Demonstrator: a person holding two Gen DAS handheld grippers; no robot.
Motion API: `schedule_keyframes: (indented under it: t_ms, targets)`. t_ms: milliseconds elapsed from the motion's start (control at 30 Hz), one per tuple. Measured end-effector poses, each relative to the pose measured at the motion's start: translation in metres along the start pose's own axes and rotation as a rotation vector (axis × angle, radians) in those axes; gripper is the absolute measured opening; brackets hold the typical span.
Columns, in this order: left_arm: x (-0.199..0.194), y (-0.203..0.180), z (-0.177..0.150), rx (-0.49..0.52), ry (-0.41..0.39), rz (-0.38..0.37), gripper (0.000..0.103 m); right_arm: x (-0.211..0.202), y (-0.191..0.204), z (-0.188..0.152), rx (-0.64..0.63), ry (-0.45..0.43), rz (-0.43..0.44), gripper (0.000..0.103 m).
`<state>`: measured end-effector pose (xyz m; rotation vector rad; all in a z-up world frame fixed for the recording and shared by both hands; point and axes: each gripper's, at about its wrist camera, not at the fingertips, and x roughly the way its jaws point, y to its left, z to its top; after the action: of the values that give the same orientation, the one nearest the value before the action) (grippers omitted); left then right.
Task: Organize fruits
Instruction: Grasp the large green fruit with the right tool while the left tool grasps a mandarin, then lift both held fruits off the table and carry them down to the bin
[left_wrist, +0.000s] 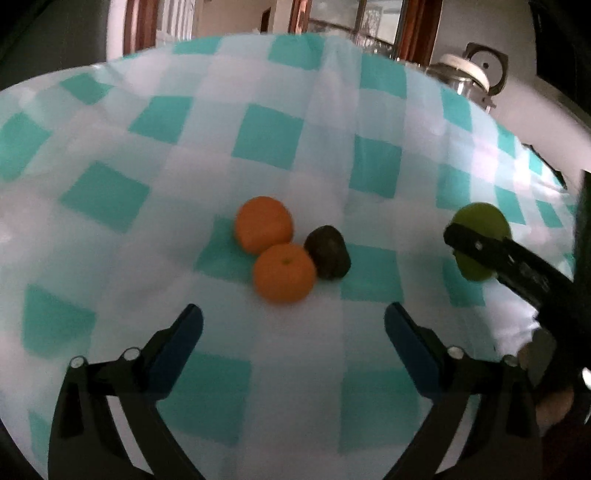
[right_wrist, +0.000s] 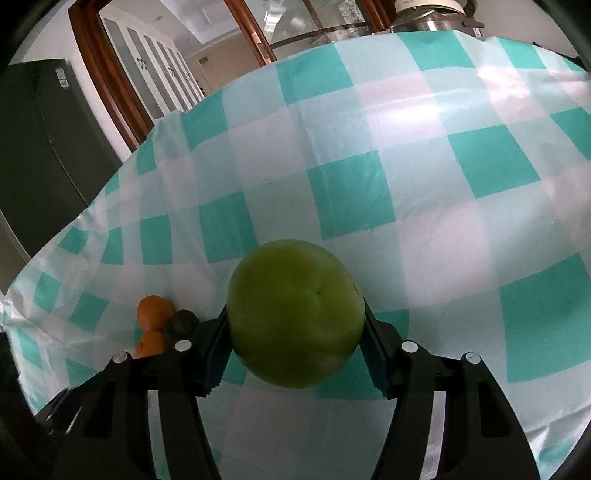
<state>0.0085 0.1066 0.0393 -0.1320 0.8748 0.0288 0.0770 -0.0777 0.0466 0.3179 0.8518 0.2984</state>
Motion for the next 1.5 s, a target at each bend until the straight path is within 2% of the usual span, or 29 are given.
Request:
schedule_keyframes:
  t_ms: [33, 200, 233, 367, 400, 433, 467, 567, 700, 767, 867, 933, 1100, 1167, 1333, 1500]
  targets:
    - [0.006, -0.002, 0.003, 0.010, 0.014, 0.014, 0.083, 0.001, 0.001, 0.001, -0.002, 0.002, 0.004, 0.061]
    - [0.027, 0.001, 0.016, 0.021, 0.058, 0.041, 0.072, 0.001, -0.003, 0.005, 0.008, 0.008, 0.007, 0.061]
    - [0.030, 0.004, 0.018, 0.025, 0.064, 0.036, 0.066, 0.001, -0.003, 0.005, 0.007, 0.010, 0.007, 0.061]
    - [0.039, 0.005, 0.021, 0.070, 0.084, 0.013, 0.057, 0.003, 0.000, 0.005, -0.001, 0.017, 0.010, 0.061]
    - [0.040, 0.004, 0.021, 0.097, 0.082, 0.019, 0.052, 0.003, 0.000, 0.005, -0.002, 0.018, 0.011, 0.061]
    - [0.041, 0.004, 0.021, 0.106, 0.079, 0.027, 0.044, 0.003, 0.000, 0.005, -0.002, 0.018, 0.012, 0.061]
    - [0.041, 0.006, 0.020, 0.109, 0.074, 0.038, 0.042, 0.004, 0.001, 0.006, -0.001, 0.018, 0.013, 0.061]
    - [0.028, 0.011, 0.015, 0.093, 0.050, 0.025, 0.042, 0.003, 0.000, 0.005, 0.005, 0.014, 0.020, 0.061]
    - [-0.024, 0.020, -0.014, 0.062, -0.045, 0.017, 0.042, 0.004, 0.000, 0.005, 0.004, 0.016, 0.020, 0.061]
    - [-0.051, 0.030, -0.034, 0.023, -0.107, 0.002, 0.042, 0.004, 0.000, 0.005, 0.003, 0.016, 0.019, 0.061]
    - [-0.070, 0.046, -0.049, -0.071, -0.143, -0.027, 0.042, 0.003, 0.000, 0.005, 0.004, 0.012, 0.018, 0.061]
    - [-0.071, 0.051, -0.050, -0.119, -0.143, -0.069, 0.042, 0.003, 0.000, 0.004, 0.005, 0.009, 0.018, 0.061]
    - [-0.061, 0.044, -0.043, -0.143, -0.111, -0.107, 0.042, 0.003, 0.000, 0.003, 0.005, 0.006, 0.021, 0.061]
    - [-0.050, 0.033, -0.037, -0.138, -0.100, -0.093, 0.042, 0.005, -0.001, 0.004, 0.008, 0.009, 0.028, 0.061]
    - [-0.044, 0.033, -0.034, -0.131, -0.089, -0.054, 0.042, 0.003, -0.005, 0.005, 0.023, -0.003, 0.060, 0.061]
    - [-0.048, 0.034, -0.031, -0.108, -0.087, 0.006, 0.042, 0.006, -0.009, 0.007, 0.054, 0.006, 0.023, 0.061]
